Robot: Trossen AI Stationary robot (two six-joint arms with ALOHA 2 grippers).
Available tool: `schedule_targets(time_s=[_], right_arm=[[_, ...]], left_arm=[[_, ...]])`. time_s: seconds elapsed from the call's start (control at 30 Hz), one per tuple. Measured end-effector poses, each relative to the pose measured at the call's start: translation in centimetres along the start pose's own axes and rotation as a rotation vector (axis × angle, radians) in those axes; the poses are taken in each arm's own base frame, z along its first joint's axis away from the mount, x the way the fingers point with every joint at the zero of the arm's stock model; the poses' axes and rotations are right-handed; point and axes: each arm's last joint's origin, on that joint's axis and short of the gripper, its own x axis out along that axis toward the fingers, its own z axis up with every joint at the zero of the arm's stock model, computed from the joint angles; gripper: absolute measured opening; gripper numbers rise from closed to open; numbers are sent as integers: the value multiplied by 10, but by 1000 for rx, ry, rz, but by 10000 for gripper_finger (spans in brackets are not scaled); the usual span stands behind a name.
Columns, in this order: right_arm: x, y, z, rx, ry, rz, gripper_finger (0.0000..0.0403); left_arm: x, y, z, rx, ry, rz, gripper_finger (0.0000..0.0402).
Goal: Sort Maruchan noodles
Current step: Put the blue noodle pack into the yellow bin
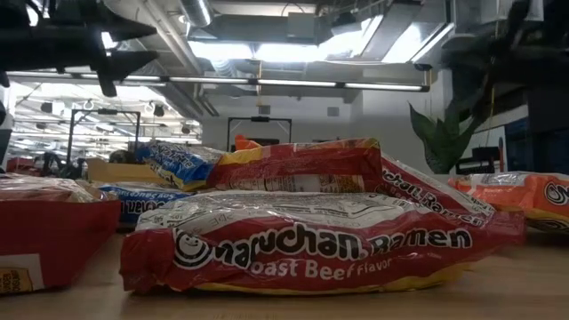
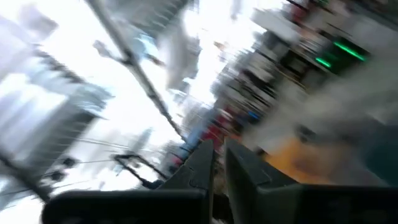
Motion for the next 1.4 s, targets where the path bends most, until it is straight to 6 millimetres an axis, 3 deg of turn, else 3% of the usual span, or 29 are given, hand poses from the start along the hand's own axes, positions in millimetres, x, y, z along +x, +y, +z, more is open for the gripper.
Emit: schedule_targets(time_s=[0.2, 0.4, 0.87, 1.1, 1.2, 1.4], right_arm=[[0, 11, 6, -51, -87, 92, 26], [-1, 10, 9, -49, -187, 57, 26], [-1, 7, 10, -115, -252, -4, 26], [-1, 7, 10, -115, -246, -5, 26], [-1, 6, 9, -113, -227, -14, 26], [0, -5, 3, -48, -130, -106, 59]], left_arm=[[-2, -6, 19, -234, -182, -65, 222], [-6, -9, 33, -304, -319, -130, 222], [-8, -14, 38, -386, -315, -284, 222], [-9, -14, 42, -408, -347, -269, 222], [-1, -19, 46, -445, -248, -210, 222], [30, -37, 56, -360, 253, 11, 222]])
